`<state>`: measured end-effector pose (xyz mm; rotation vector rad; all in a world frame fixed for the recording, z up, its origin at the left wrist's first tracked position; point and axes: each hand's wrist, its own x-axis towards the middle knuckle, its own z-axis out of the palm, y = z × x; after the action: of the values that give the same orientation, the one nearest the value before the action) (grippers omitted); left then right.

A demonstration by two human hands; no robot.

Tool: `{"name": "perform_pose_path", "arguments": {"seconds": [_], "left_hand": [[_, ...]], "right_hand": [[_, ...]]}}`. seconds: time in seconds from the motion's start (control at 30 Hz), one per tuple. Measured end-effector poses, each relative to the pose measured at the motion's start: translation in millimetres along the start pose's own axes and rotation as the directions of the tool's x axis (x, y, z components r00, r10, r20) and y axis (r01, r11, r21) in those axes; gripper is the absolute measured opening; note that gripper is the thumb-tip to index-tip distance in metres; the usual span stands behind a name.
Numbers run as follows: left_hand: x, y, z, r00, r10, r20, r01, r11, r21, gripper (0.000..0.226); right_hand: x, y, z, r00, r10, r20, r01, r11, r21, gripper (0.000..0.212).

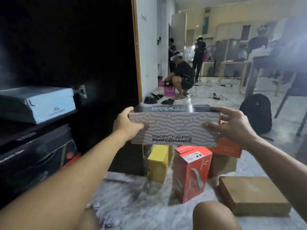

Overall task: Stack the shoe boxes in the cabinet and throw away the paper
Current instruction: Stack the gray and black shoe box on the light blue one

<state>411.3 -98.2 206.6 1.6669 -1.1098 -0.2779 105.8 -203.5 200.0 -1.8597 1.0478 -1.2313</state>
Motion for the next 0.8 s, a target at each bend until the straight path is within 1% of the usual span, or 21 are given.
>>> {"name": "perform_pose_path", "arguments": {"seconds": [0.13, 0.3, 0.43, 0.57, 0.67, 0.8], "left_hand": [[13, -1, -53, 0.994, -0.018, -0.106, 0.022, 0.999, 0.036, 0.081], [33, -3, -109, 0.966, -0.026, -0.258, 0.047, 0.996, 0.073, 0.076], [52, -6, -153, 0.935, -0.029, -0.355, 0.071, 0.992, 0.106, 0.078], [67, -12, -197, 0.907, -0.067, -0.415, 0.110, 0.991, 0.080, 0.083], [75, -15, -226, 0.888, -0.086, -0.451, 0.130, 0.989, 0.067, 0.084], [89, -19, -256, 0.859, -0.071, -0.507, 0.129, 0.988, 0.080, 0.082]], "right_hand": [[10, -34, 46, 0.996, -0.086, 0.013, 0.086, 0.996, 0.000, 0.062], [25, -73, 97, 0.987, -0.147, 0.071, 0.141, 0.987, 0.082, 0.068], [37, -102, 133, 0.972, -0.209, 0.107, 0.200, 0.976, 0.088, 0.068], [51, -126, 172, 0.953, -0.268, 0.140, 0.257, 0.962, 0.093, 0.065], [58, -144, 202, 0.939, -0.309, 0.153, 0.296, 0.950, 0.105, 0.072], [65, -165, 234, 0.930, -0.337, 0.145, 0.314, 0.936, 0.159, 0.076]]}}
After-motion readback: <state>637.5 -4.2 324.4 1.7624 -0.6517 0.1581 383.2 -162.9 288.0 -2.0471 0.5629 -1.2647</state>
